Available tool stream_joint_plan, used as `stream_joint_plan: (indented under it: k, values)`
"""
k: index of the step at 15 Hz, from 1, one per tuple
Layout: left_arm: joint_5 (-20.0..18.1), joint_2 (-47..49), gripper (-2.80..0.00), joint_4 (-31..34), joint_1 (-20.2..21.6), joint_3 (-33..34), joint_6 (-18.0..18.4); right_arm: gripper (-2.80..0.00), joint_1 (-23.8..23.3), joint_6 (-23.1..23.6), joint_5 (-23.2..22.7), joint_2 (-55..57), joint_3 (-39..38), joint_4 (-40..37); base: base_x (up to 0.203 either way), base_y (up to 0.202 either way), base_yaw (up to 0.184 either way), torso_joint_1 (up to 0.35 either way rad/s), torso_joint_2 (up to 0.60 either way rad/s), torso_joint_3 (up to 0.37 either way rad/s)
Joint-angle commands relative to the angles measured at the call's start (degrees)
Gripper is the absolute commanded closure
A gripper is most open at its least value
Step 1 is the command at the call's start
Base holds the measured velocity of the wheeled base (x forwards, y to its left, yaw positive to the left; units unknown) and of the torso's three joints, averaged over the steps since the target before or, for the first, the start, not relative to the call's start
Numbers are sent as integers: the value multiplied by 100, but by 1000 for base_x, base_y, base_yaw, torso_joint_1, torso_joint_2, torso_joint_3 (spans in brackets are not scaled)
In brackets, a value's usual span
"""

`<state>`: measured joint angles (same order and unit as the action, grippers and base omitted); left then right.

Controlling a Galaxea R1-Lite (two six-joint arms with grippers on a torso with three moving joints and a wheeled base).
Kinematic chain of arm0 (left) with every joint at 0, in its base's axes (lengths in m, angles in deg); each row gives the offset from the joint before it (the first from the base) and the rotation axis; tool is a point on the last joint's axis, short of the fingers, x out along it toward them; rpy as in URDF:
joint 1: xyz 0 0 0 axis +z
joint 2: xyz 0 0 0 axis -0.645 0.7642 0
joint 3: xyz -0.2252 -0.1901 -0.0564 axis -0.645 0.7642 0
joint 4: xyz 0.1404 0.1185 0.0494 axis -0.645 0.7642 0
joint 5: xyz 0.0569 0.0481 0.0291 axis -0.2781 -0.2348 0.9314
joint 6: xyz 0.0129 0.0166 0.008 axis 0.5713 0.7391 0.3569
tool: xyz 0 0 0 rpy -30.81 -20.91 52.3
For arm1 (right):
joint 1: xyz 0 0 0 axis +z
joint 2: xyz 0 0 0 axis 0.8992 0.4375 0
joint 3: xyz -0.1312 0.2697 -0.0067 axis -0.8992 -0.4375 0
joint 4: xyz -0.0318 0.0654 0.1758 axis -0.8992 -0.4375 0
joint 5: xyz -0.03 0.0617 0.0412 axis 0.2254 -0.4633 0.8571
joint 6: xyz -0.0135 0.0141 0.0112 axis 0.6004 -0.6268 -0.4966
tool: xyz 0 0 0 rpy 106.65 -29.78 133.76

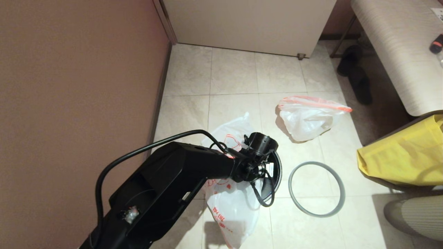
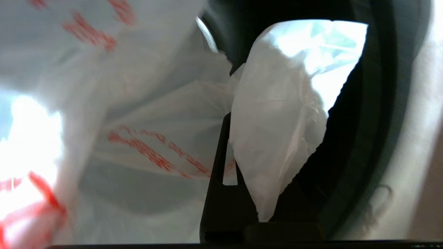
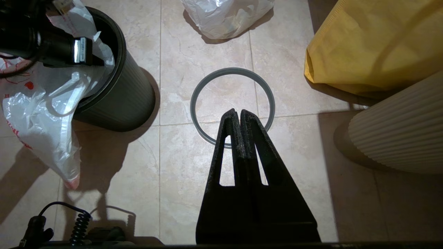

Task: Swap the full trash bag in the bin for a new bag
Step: Put the new garbage bag on the trash can

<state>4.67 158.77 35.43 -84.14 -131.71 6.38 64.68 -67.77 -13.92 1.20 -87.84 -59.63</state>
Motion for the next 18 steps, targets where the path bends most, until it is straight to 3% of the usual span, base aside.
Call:
stream_joint_plan:
  k: [1, 3, 5, 8, 12, 16, 18]
  values:
    - [429, 793, 0, -606, 274, -25, 597, 0, -1, -2, 1, 7, 0, 2, 0, 0, 0, 0, 0, 0]
    - [1053, 1428, 0, -1419, 476, -47, 1714, 0, -1, -2, 1, 7, 0, 2, 0, 0, 0, 0, 0, 0]
    - [1186, 1871, 0, -1590, 566, -64, 2290, 0, -1, -2, 1, 7, 0, 2, 0, 0, 0, 0, 0, 0]
    - [1081, 2107, 0, -1228, 684, -68, 2869, 0, -1, -2, 1, 7, 0, 2, 0, 0, 0, 0, 0, 0]
    - [996, 2108, 0, -653, 697, -67, 2918, 0, -1, -2, 1, 7, 0, 2, 0, 0, 0, 0, 0, 0]
    - [1019, 2002, 0, -1674, 663, -60, 2876, 0, -1, -2, 1, 7, 0, 2, 0, 0, 0, 0, 0, 0]
    - [952, 1795, 0, -1755, 477, -57, 2552, 0, -1, -2, 1, 7, 0, 2, 0, 0, 0, 0, 0, 0]
